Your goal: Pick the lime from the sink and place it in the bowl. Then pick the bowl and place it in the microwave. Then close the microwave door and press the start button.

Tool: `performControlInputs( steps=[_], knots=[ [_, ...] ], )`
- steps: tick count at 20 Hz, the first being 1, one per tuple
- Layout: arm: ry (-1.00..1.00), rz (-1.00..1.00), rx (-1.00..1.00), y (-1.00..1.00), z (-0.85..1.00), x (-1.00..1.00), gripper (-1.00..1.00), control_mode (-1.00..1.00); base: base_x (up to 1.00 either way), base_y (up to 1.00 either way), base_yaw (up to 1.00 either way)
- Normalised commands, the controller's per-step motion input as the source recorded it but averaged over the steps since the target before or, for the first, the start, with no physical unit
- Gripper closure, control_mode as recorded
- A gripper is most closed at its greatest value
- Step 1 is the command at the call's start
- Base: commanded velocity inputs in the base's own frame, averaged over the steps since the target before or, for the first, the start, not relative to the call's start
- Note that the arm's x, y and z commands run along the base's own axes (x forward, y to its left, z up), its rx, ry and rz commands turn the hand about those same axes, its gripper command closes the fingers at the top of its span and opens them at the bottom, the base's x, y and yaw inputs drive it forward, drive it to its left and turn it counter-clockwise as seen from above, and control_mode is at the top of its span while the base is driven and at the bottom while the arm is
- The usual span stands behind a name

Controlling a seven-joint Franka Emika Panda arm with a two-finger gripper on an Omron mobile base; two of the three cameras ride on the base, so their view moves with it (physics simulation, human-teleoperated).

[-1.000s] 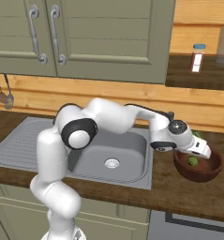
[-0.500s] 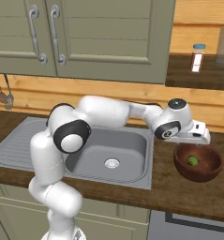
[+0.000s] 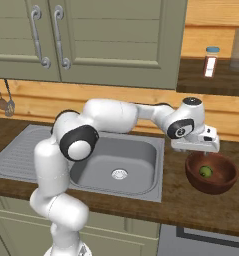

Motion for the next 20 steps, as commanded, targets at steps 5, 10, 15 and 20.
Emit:
performControlInputs(
  steps=[5, 10, 15, 20],
  knots=[
    [0.08, 0.03, 0.02, 0.09, -0.36, 0.26, -1.0, -1.0, 0.0, 0.0, 0.0],
    [0.06, 0.06, 0.07, 0.01, -0.41, 0.31, -1.0, -1.0, 0.0, 0.0, 0.0],
    [0.09, 0.08, 0.07, 0.0, -0.2, 0.31, -1.0, -1.0, 0.0, 0.0, 0.0],
    [0.1, 0.08, 0.06, 0.0, -0.26, 0.23, -1.0, -1.0, 0.0, 0.0, 0.0]
  ],
)
